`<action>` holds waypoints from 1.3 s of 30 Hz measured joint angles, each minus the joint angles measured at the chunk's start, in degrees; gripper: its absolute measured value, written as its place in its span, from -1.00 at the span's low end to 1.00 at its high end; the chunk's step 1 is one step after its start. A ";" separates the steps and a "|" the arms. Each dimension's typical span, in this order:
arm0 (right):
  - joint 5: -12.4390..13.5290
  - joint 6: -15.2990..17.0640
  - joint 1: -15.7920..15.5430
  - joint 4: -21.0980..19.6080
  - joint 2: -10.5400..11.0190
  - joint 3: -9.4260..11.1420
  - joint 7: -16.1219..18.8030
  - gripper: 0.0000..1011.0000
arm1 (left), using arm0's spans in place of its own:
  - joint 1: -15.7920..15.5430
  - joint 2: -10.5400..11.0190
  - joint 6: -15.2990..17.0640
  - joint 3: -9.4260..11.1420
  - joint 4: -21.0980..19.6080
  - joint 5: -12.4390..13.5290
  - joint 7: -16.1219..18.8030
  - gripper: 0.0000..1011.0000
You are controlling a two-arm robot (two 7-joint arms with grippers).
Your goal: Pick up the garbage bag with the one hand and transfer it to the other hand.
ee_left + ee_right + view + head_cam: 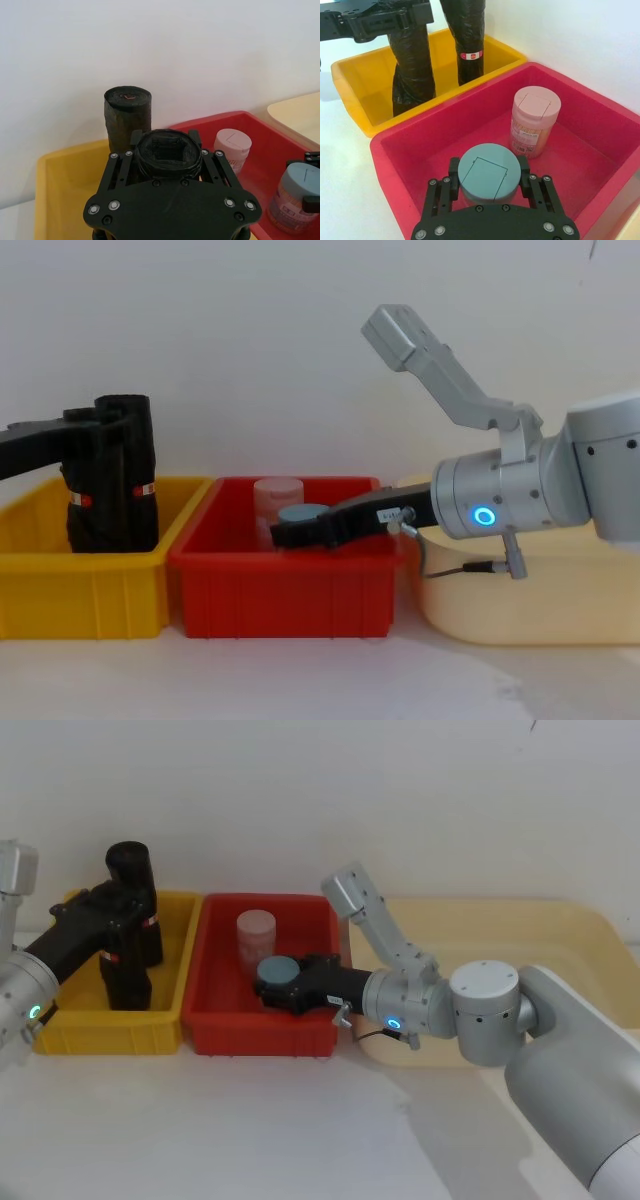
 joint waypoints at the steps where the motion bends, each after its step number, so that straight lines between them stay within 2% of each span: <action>1: -0.01 0.00 0.00 0.01 0.00 0.00 0.00 0.31 | 0.00 0.00 0.00 0.00 0.00 0.00 0.00 0.02; 27: -0.22 -0.10 -0.07 -0.13 0.05 0.06 0.01 0.31 | 0.05 -0.33 -0.32 -0.09 -0.16 -0.02 -0.50 -0.28; 39: -0.15 -1.84 -0.56 -2.44 1.03 0.95 1.46 0.31 | 0.72 0.12 -1.08 -0.57 -3.52 -1.04 -1.43 -0.28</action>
